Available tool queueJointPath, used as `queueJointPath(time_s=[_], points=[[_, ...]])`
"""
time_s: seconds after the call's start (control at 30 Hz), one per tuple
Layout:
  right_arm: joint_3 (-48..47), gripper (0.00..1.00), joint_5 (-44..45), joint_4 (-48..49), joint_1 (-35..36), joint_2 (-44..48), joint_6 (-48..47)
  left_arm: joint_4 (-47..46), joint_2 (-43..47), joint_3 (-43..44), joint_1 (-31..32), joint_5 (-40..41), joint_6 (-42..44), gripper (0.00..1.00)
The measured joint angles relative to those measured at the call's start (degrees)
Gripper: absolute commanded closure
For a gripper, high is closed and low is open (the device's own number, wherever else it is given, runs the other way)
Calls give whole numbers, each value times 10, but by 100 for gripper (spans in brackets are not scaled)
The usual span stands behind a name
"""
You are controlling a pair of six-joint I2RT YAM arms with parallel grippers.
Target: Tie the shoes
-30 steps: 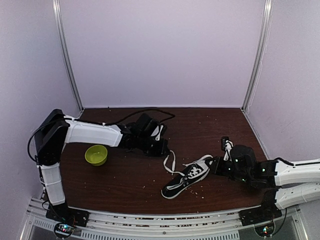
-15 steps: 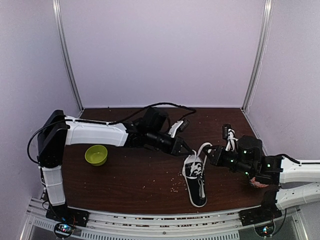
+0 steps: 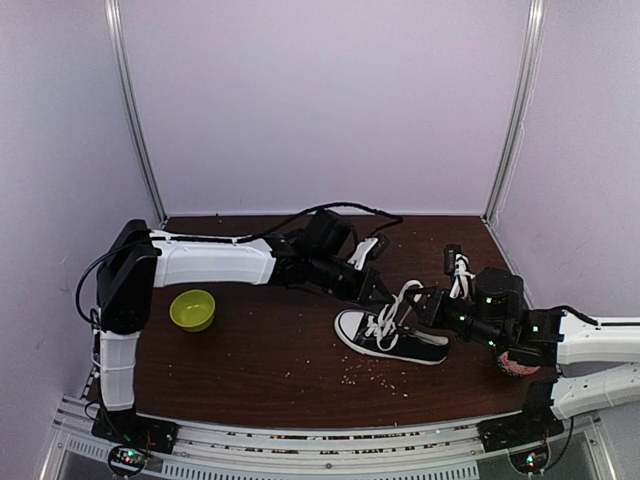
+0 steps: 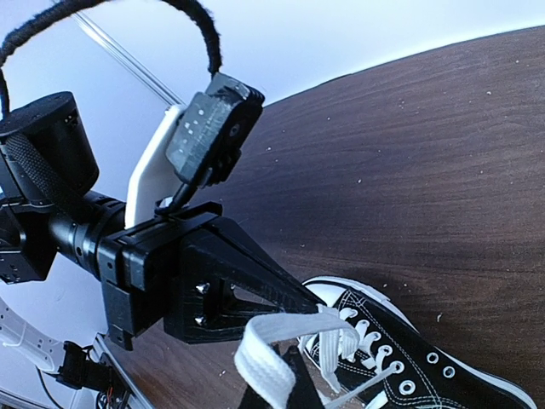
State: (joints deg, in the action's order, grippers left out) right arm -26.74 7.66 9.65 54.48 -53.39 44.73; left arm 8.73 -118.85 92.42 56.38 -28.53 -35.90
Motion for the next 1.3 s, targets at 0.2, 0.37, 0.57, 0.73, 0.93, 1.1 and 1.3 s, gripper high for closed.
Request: queueJointPath(time_s=[0.2,0.37,0.57,0.73,0.93,1.1,1.3], points=[[-1,100,-34,0,0,-8,-13,21,-4,0,0,14,0,100],[-6,100,-60,-1,0,-10,-21,26,0,-4,-1,18,0,100],[-15,100,-77,-6,0,-10,-26,32,19,-13,-1,18,1,100],[-15,100,-76,-12,0,-13,-26,31,27,-24,-1,17,4,100],[-10,100,-70,7,0,-34,-21,24,27,-53,-1,8,7,100],[-10,100,-43,25,0,-50,-7,11,27,-78,-1,-7,6,100],[-10,100,-10,31,0,-68,4,-7,19,-87,-1,-6,16,49]])
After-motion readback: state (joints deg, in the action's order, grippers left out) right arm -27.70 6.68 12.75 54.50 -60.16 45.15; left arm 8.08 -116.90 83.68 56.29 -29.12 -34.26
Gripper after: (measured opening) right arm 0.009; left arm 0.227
